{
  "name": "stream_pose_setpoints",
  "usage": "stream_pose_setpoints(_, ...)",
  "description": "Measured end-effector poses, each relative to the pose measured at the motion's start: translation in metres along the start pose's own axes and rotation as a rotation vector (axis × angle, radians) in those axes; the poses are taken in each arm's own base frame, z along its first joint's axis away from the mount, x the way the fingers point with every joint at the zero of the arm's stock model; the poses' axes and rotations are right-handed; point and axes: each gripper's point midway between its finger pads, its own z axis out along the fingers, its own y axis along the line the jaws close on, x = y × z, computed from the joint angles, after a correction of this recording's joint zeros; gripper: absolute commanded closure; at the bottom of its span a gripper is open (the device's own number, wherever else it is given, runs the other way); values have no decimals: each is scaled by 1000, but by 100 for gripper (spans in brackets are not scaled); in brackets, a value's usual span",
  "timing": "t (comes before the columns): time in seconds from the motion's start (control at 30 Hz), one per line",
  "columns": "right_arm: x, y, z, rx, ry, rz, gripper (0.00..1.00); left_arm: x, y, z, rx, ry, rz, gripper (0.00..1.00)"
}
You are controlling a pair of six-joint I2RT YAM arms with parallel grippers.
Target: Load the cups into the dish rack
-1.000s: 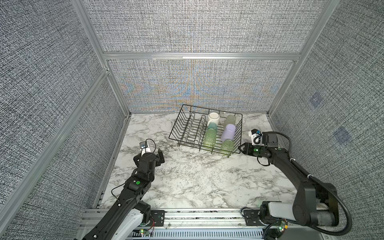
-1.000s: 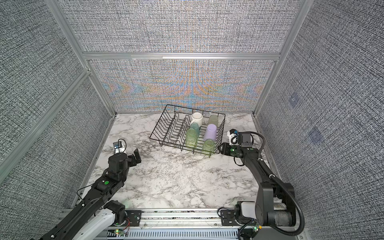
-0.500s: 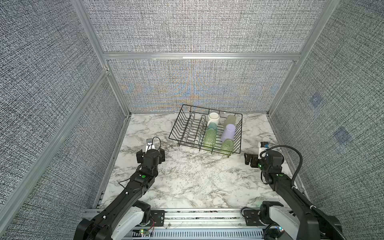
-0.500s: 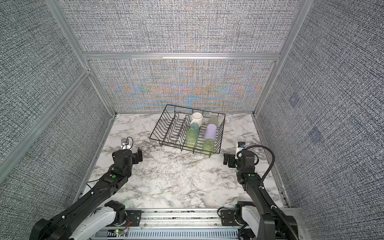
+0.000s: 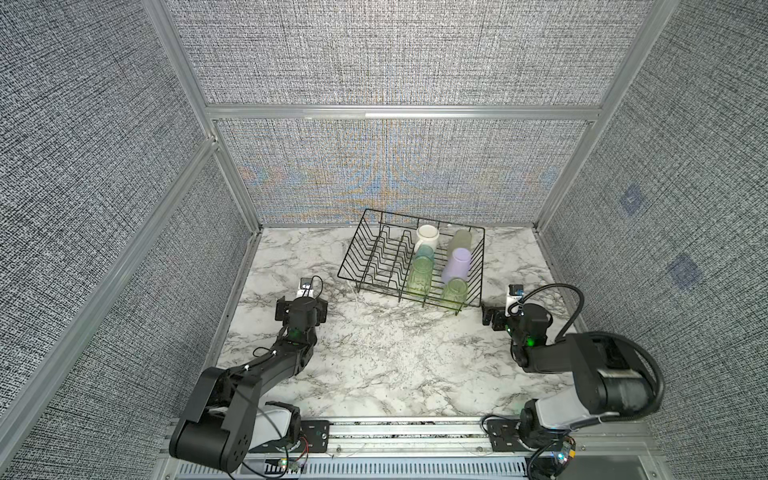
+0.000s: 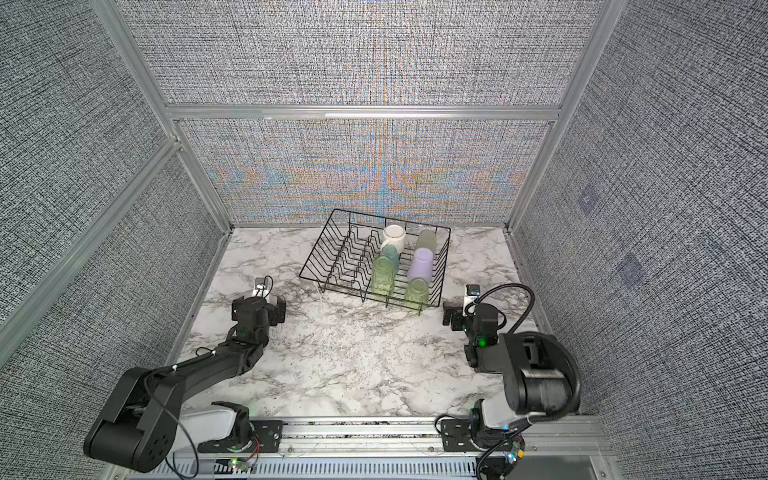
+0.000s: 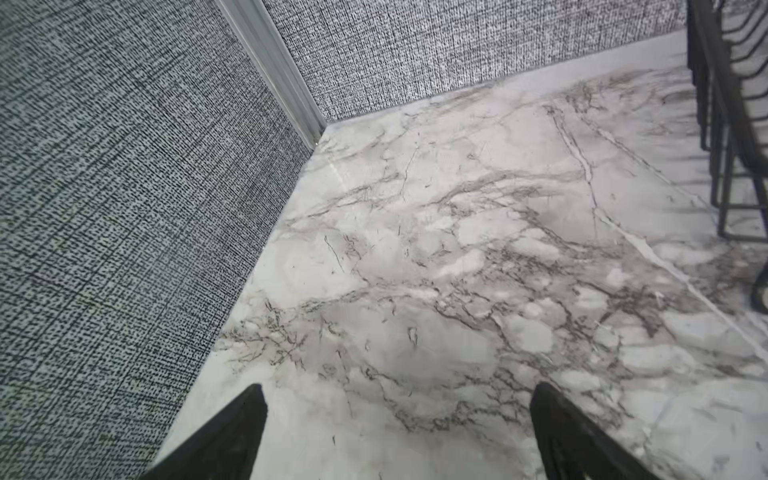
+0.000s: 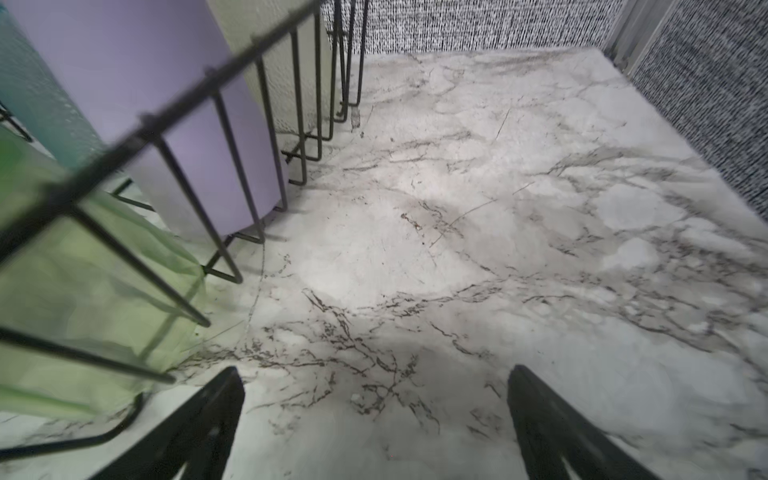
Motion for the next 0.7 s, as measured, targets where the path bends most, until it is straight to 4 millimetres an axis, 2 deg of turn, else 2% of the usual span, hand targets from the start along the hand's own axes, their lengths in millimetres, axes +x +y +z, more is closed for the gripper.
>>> stream_pose_setpoints(0.03, -3, -1, -1, 4, -3, 6, 1, -5, 0, 2, 7, -14, -10, 0)
stream_pose_setpoints(0.1, -30, -3, 2, 17, -85, -4, 1, -11, 1, 7, 12, -37, -30, 0)
stream_pose_setpoints(0.23, -39, -2, 10, 28, -77, -6, 1, -12, 5, 17, 28, -55, -57, 0)
stream_pose_setpoints(0.3, -57, 2, 16, 38, -102, -21, 1, -2, 12, 26, 33, -38, -82, 0)
stream_pose_setpoints(0.33, -59, 5, 17, 35, -104, -32, 1, 2, 17, 29, 33, -27, -99, 0)
stream_pose_setpoints(0.43, -49, 7, 19, 39, -63, -45, 1, 4, 28, 36, 39, -35, -166, 1)
stream_pose_setpoints(0.57, -42, 5, 20, 51, -40, -53, 1, 24, 21, 44, 102, 8, -195, 1)
stream_pose_setpoints(0.63, -42, 5, 20, 53, -41, -59, 1, 7, 20, 44, 121, -44, -211, 1)
stream_pose_setpoints(0.7, -42, 4, 20, 56, -40, -59, 1, 4, 17, 44, 136, -65, -218, 1)
